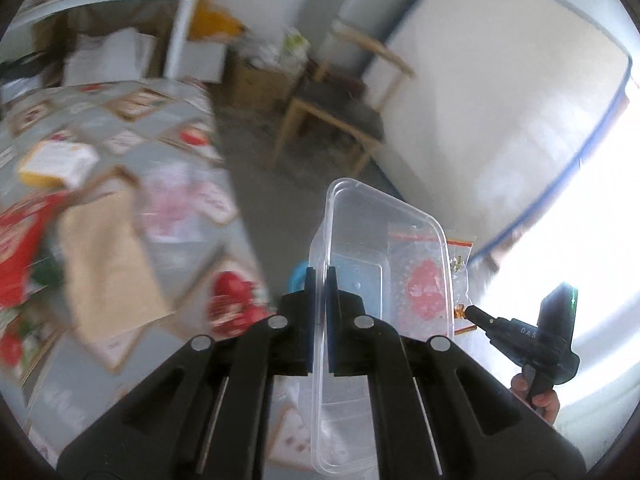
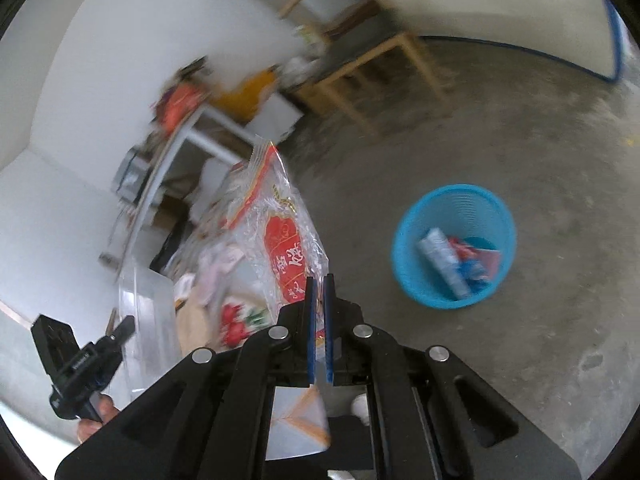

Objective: Collect trash

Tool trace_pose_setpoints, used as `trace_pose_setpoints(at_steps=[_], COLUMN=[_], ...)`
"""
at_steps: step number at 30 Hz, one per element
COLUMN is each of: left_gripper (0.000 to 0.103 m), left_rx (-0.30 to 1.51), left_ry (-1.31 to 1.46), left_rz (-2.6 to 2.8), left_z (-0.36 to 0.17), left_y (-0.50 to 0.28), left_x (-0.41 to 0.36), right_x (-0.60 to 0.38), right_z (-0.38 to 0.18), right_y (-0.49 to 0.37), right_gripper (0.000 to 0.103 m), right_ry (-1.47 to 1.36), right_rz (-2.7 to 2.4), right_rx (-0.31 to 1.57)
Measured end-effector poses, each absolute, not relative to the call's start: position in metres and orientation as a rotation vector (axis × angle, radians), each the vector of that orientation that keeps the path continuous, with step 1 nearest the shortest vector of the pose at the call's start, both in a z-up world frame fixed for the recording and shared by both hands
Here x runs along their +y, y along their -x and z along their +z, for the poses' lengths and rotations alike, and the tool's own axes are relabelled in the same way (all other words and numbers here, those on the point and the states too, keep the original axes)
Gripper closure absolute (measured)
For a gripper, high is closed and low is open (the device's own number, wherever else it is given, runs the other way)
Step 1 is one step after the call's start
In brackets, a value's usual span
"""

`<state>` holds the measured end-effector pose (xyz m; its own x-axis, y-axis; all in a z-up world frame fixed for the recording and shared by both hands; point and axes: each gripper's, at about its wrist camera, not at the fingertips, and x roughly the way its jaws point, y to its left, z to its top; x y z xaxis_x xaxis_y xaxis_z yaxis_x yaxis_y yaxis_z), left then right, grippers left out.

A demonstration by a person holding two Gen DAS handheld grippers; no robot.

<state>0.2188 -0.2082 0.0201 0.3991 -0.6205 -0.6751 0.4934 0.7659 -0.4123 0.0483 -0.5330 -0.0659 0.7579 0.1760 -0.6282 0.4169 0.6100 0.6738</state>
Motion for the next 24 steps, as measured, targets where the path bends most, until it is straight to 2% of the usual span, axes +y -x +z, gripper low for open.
trace_pose_setpoints(at_steps=[9,18,19,20,21,22,24], left_gripper=[0.100,0.100,0.091,0.069,0.056,0.048,0.048], left_rx=[1.124,1.222,1.241,1.270,1.297,1.296,1.283], left_ry=[-0.087,-0.234,-0.235,-0.240,-0.254,-0.263,-0.266], left_rz=[-0.742,-0.710,-0.728,-0.749,-0.744,-0.722,-0.722], left_z=[-0.046,-0.108,-0.116,-0.125,-0.135,-0.141,-0.145], left_y=[-0.260,-0.300,-0.305,-0.309,-0.313,-0.314,-0.313], left_x=[-0.352,-0.455,-0.465,-0.475,-0.484,-0.488,-0.490], right_x=[-0.595,-0.638,-0.643,-0.647,-0.649,-0.650,-0.651], right_z=[-0.141,-0.214,-0.226,-0.239,-0.251,-0.258,-0.272], right_y=[-0.047,-0.108,-0.118,-0.126,-0.131,-0.132,-0.128], right_gripper=[0.099,0.098,0.095,0.079,0.057,0.052,0.052], right_ry=[-1.009,-0.977,-0.963,-0.946,-0.931,-0.922,-0.933], right_rz=[-0.338,-0.479,-0.499,-0.516,-0.535,-0.560,-0.603], right_rx=[0.799,0.887,0.899,0.923,0.947,0.963,0.984])
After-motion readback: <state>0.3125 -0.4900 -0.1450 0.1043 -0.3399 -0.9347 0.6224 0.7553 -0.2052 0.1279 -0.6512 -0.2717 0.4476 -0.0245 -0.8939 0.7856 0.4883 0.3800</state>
